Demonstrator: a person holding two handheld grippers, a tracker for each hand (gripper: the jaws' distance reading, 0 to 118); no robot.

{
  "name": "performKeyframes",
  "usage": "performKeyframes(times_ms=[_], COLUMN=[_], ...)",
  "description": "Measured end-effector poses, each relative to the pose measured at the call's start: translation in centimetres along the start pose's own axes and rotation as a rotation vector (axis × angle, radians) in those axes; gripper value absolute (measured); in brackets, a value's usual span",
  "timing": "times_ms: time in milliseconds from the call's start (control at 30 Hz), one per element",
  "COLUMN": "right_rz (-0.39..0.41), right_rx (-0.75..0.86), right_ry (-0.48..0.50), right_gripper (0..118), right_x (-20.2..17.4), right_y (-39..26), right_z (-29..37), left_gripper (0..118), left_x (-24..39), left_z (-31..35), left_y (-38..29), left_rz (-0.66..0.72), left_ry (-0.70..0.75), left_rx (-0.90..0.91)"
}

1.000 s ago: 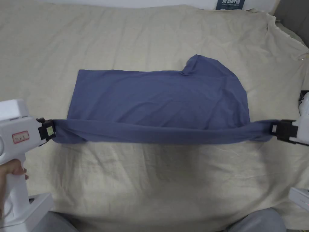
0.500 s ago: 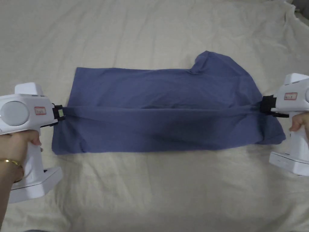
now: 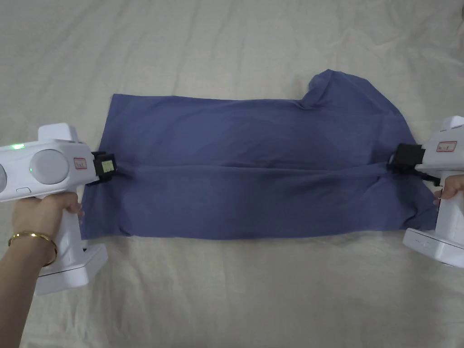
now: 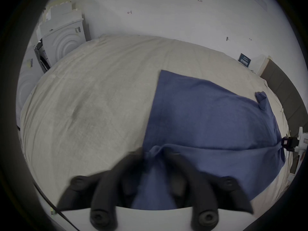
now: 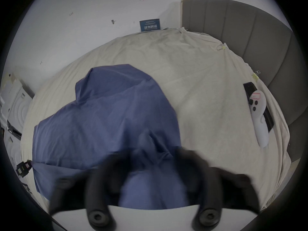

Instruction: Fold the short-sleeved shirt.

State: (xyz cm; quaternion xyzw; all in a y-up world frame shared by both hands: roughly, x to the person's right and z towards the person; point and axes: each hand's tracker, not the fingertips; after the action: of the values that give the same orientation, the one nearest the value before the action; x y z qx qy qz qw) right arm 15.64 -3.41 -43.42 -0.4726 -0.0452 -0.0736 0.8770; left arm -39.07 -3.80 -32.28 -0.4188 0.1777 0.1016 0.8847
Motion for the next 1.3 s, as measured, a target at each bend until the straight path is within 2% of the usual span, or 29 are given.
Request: performKeyframes(times_ms=[33, 133, 233, 367, 500, 600, 700, 733, 800, 900, 933, 1033, 1167, 1300], right_rz=[0.007, 0.066, 0.104, 0.17, 0.268, 0.277, 0.299, 0.319, 0.337, 0.293, 0.285, 0.277, 0.244, 0.252], right_rx=[0.007, 0.142, 0.253, 0.473, 0.679, 0.757, 0.774, 0.775, 0.783, 0.77, 0.758, 0.745, 0.727, 0.731], right_ry=[-0.015, -0.056, -0.078, -0.018, 0.084, 0.073, 0.081, 0.08, 0.075, 0.139, 0.153, 0.149, 0.17, 0.15], right_gripper=[101, 101, 102, 102, 115, 115, 115, 113, 105, 69, 49, 1, 0, 0], right_x=[0.1, 0.2, 0.5, 0.4, 0.1, -0.5, -0.8, -1.0, -1.1, -1.0, -1.0, -1.2, -1.1, -0.9], right_y=[0.1, 0.5, 0.5, -2.1, -6.5, -10.0, -12.9, -13.7, -15.6, -17.9, -18.4, -19.4, -19.6, -19.3], right_z=[0.7, 3.9, 8.1, 14.6, 19.6, 22.3, 23.9, 24.2, 24.7, 25.1, 25.2, 25.0, 24.8, 24.2], left_gripper=[107, 112, 112, 112, 111, 102, 81, 70, 49, 9, 0, 0, 0, 0], left_x=[-0.2, -0.7, -0.8, -0.3, 0.7, 1.1, 0.7, 0.7, 0.5, 0.2, 0.7, 0.6, 0.8, 0.9], left_z=[0.6, 3.7, 7.0, 11.6, 15.1, 16.8, 17.8, 18.2, 18.7, 18.9, 19.5, 19.5, 19.7, 20.0], left_y=[0.2, 0.6, 0.6, -1.1, -4.0, -6.3, -8.1, -8.8, -9.8, -11.3, -12.0, -13.0, -13.3, -13.3], left_rz=[0.008, 0.007, -0.029, -0.093, -0.18, -0.242, -0.234, -0.224, -0.225, -0.228, -0.23, -0.226, -0.22, -0.226], left_ry=[0.014, 0.041, 0.063, 0.069, 0.066, 0.018, -0.063, -0.085, -0.104, -0.112, -0.107, -0.099, -0.138, -0.148], left_rx=[0.033, 0.199, 0.321, 0.492, 0.601, 0.628, 0.62, 0.615, 0.613, 0.624, 0.629, 0.636, 0.611, 0.625])
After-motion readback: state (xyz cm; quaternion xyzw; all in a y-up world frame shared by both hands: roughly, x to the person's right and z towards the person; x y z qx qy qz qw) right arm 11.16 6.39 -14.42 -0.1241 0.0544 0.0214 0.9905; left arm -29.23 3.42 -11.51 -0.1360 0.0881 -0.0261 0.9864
